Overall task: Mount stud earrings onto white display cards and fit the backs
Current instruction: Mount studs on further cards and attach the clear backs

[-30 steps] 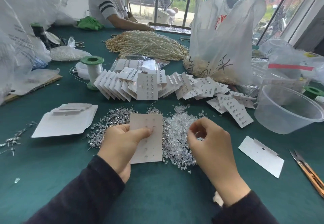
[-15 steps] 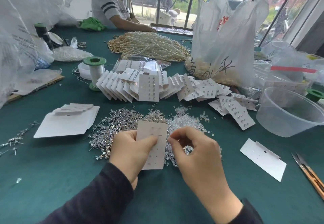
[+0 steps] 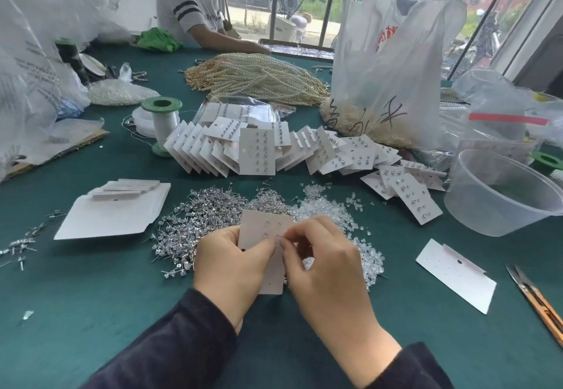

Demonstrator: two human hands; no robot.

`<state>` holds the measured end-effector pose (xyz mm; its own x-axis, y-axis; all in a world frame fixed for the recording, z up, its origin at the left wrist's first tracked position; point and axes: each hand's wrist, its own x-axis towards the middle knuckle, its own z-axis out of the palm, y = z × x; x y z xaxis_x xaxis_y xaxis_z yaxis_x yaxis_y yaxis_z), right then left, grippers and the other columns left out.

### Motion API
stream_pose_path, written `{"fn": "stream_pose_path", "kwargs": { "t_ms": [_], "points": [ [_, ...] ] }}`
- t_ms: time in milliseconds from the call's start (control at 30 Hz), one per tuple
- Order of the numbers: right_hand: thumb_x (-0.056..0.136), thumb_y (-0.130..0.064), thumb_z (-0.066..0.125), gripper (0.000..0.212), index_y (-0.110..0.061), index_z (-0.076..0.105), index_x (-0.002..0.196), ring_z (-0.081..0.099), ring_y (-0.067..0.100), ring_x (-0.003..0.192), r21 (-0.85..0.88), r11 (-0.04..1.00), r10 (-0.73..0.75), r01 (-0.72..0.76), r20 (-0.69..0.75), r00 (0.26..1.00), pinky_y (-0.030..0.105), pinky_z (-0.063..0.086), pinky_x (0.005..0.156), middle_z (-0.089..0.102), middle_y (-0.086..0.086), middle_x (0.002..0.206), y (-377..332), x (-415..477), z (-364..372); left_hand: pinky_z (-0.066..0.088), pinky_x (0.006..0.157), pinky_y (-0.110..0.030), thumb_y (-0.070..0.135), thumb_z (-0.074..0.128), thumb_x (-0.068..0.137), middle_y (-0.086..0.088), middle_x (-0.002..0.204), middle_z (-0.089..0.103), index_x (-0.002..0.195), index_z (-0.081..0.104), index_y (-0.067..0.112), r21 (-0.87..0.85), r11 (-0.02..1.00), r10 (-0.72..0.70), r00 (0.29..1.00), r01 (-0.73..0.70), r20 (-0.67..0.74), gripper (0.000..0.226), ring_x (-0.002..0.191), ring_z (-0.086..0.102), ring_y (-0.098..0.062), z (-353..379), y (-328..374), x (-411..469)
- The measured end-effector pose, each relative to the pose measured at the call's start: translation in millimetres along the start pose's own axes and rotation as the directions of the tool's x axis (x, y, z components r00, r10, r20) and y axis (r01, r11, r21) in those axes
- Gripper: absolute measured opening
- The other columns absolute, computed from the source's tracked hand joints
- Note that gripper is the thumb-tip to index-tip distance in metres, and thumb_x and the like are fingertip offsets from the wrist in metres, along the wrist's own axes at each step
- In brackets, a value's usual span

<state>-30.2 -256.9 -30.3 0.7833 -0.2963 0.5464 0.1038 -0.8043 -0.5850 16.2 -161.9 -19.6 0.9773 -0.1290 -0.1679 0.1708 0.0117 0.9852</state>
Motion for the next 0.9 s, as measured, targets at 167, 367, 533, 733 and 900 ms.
{"fn": "stream_pose_path", "kwargs": {
  "t_ms": [167,367,533,733,900],
  "points": [
    [0.077,-0.007,0.067,0.008,-0.011,0.061,0.075,0.053,0.011,0.061,0.003,1.000,-0.010,0.010,-0.011,1.000,0.019,0.042,0.060,0.056,-0.003,0.074,-0.7,-0.3,0.3,0.055,0.064,-0.045,-0.001,0.065,0.076,-0.023,0.078,0.070,0.061,0.066,0.012,0.012,1.000,0.023,1.000,-0.023,-0.007,0.020,0.064,0.060,-0.026,0.3,-0.5,-0.1],
    [0.077,-0.007,0.067,0.008,-0.012,0.061,0.075,0.053,0.007,0.061,0.006,1.000,-0.012,0.012,-0.024,1.000,0.019,0.043,0.059,0.056,-0.004,0.074,-1.4,-0.5,0.8,0.053,0.060,-0.039,-0.002,0.065,0.076,-0.016,0.071,0.069,0.059,0.065,0.013,0.017,0.999,0.035,0.999,-0.035,-0.016,0.023,0.062,0.060,-0.024,1.5,-2.2,0.3],
    [0.075,-0.004,0.068,0.010,-0.012,0.062,0.076,0.054,0.008,0.062,0.019,1.000,-0.017,0.018,-0.046,0.999,0.018,0.044,0.060,0.058,-0.004,0.073,-2.3,-0.7,1.5,0.053,0.055,-0.033,-0.002,0.066,0.076,-0.007,0.065,0.068,0.061,0.065,0.012,0.026,0.998,0.049,0.998,-0.048,-0.032,0.020,0.058,0.060,-0.021,1.5,-2.8,0.9],
    [0.074,-0.001,0.067,0.010,-0.010,0.063,0.075,0.056,0.011,0.065,0.043,0.999,-0.027,0.029,-0.058,0.998,0.024,0.045,0.061,0.060,-0.002,0.073,-2.6,-0.6,4.0,0.054,0.060,-0.040,0.000,0.066,0.076,-0.014,0.069,0.068,0.062,0.064,0.010,0.061,0.996,0.069,0.997,-0.067,-0.041,0.017,0.060,0.059,-0.023,2.1,-0.5,-0.8],
    [0.074,0.004,0.067,0.010,-0.006,0.065,0.075,0.055,0.007,0.069,0.087,0.994,-0.049,0.058,-0.104,0.993,0.021,0.048,0.064,0.061,0.000,0.076,0.4,-1.7,5.9,0.053,0.062,-0.037,-0.002,0.064,0.079,-0.017,0.076,0.068,0.065,0.065,0.010,-0.056,0.998,-0.005,1.000,0.006,0.019,0.018,0.067,0.059,-0.024,1.2,1.8,-3.3]
  ]
}}
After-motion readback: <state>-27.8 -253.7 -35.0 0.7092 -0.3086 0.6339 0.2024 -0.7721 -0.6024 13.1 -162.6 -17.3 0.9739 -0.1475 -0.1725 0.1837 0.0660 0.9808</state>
